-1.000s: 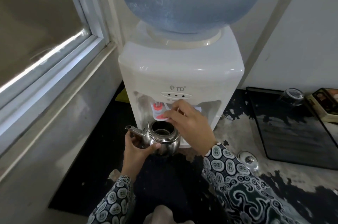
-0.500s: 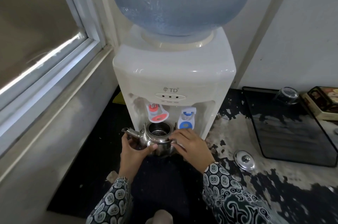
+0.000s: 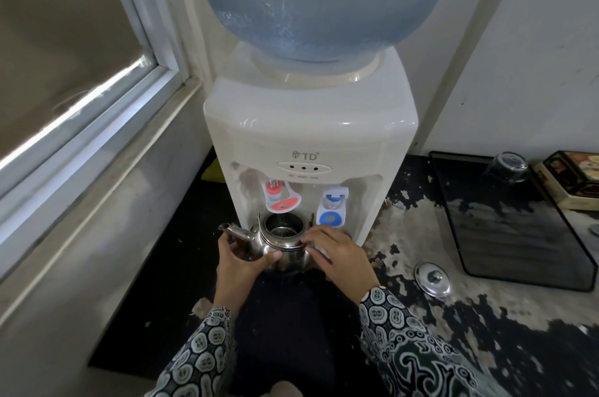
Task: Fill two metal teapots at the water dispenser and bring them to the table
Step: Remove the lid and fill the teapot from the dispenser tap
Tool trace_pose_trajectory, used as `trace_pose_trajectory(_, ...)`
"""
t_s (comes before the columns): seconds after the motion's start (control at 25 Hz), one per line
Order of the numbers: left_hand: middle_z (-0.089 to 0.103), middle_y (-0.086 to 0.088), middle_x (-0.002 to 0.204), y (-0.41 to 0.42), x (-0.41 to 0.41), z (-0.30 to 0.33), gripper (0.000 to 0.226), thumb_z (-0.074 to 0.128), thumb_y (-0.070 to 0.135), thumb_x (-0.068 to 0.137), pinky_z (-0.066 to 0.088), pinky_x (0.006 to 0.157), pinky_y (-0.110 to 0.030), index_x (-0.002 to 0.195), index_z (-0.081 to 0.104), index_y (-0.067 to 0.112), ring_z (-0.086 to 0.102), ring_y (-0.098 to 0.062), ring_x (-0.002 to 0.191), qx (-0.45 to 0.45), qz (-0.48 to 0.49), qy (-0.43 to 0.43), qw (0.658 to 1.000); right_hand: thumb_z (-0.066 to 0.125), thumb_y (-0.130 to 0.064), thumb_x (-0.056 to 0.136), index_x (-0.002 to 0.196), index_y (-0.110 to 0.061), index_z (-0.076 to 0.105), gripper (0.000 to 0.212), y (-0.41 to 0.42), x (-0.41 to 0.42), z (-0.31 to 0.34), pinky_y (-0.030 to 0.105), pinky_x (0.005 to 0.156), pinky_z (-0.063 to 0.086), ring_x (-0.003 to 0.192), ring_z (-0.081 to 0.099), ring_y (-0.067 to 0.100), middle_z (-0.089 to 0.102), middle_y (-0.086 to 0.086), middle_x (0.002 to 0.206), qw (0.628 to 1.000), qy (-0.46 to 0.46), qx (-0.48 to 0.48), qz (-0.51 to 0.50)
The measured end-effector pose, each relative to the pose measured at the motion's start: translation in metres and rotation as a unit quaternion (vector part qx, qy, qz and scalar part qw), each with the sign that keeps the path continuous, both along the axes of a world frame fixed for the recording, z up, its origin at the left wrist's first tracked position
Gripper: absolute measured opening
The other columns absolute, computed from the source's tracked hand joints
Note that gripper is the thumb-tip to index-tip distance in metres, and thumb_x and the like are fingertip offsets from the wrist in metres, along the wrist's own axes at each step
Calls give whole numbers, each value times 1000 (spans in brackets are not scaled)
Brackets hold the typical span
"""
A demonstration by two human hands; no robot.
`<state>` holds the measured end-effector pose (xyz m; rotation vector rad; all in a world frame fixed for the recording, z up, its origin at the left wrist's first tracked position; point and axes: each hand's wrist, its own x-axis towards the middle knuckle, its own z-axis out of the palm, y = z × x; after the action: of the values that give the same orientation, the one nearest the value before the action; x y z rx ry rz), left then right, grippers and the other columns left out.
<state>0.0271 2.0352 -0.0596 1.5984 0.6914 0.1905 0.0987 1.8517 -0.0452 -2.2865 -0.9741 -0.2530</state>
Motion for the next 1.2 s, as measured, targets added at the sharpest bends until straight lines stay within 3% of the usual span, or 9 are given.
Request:
trace_pose_trajectory(0.2,55,-8,126,1,1,-1,98,89,18,56,44,98,-33,136,32,18,56,-18,111,-2,0,-8,1000,44,-32,88,97,-22,62,22,2,-4,2,24,64,55,86,59,5,64,-8,103,1000,17,17,-14)
trace_pose_trajectory(0.52,57,-4,123,-2,1,4,97,90,24,53,45,98,-34,132,34,19,58,-18,110,-4,5,0,1000,41,-36,88,96,-17,63,30,5,-3,5,32,68,57,86,61,10,64,-5,102,998,53,38,-23)
trace_pose_trajectory(0.8,60,-2,117,-3,5,11,89,88,28,57,46,98,-37,129,36,19,59,-19,107,-11,22,2,1000,51,-23,91,94,-17,58,10,13,7,4,43,70,55,81,62,15,60,-3,95,992,108,60,-21)
trace_pose_trajectory(1.0,57,-3,118,-5,6,17,89,86,25,60,44,91,-31,132,35,15,57,-19,104,-9,19,1,1000,54,-20,90,93,-17,59,7,13,8,4,42,72,55,81,61,13,60,-3,94,991,117,66,-17)
trace_pose_trajectory(1.2,57,-6,122,-3,5,18,91,87,27,59,46,95,-35,133,34,15,57,-21,107,-3,13,8,1000,54,-18,89,96,-14,60,9,12,7,4,42,74,55,84,61,15,60,0,97,990,122,64,-11)
